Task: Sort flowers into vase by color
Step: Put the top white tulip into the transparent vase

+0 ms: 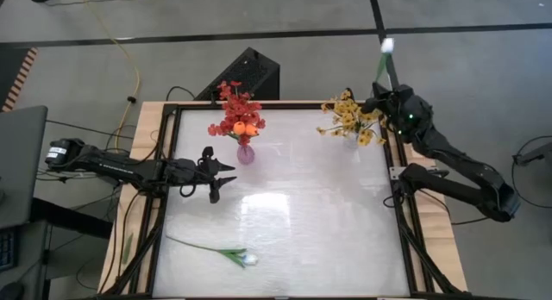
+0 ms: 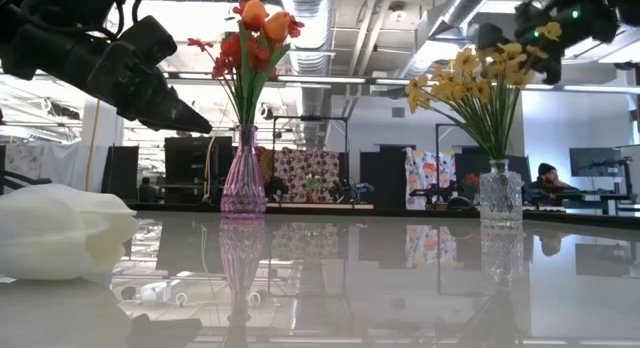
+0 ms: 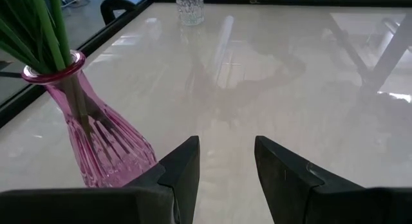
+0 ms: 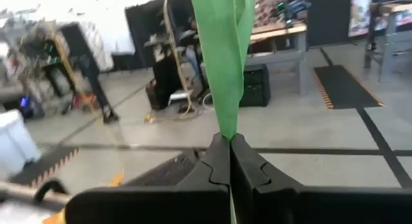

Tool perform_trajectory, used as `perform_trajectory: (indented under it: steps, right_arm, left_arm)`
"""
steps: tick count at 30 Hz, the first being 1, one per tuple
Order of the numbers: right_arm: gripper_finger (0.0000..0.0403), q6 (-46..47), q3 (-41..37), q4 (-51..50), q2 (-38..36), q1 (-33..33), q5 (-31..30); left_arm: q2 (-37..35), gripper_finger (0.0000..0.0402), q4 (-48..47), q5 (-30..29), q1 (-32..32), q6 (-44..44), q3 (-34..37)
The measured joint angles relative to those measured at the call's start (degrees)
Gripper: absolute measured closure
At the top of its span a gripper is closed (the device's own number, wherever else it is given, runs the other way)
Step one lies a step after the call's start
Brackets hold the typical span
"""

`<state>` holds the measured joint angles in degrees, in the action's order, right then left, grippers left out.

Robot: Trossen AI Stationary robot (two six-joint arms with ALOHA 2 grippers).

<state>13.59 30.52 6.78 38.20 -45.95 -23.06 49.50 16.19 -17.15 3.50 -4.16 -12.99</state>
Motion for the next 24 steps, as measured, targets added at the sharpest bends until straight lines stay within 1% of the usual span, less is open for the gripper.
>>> perform_trajectory:
  steps: [3,5,15,20,24]
  right_arm:
    - [0.0385,2.09,-2.93,4.54,-0.49,0.02,-0.14]
    - [0.0385,3.26,-4.04,5.73,-0.45,0.02,-0.05]
    - [0.0385,8.34,-4.04,6.72,-1.77,0.02,-0.01]
    - [0.0385,10.53,-4.04,5.7,-3.58,0.21,0.41]
    - [0.0385,10.56,-4.04,-1.04,-5.83,0.22,0.39]
  left_arm:
    - [0.0,0.0262,-0.03,0.01,-0.01,-0.01,0.0]
    - [0.0,0.0262,-0.22,0.03,-0.01,-0.02,0.0]
    - [0.0,0.0262,-0.53,0.13,-0.01,0.26,0.0]
    - [0.0,0.0262,-0.53,0.11,0.0,0.26,0.0]
    - [0.0,0.0262,-0.59,0.11,0.01,0.26,0.0]
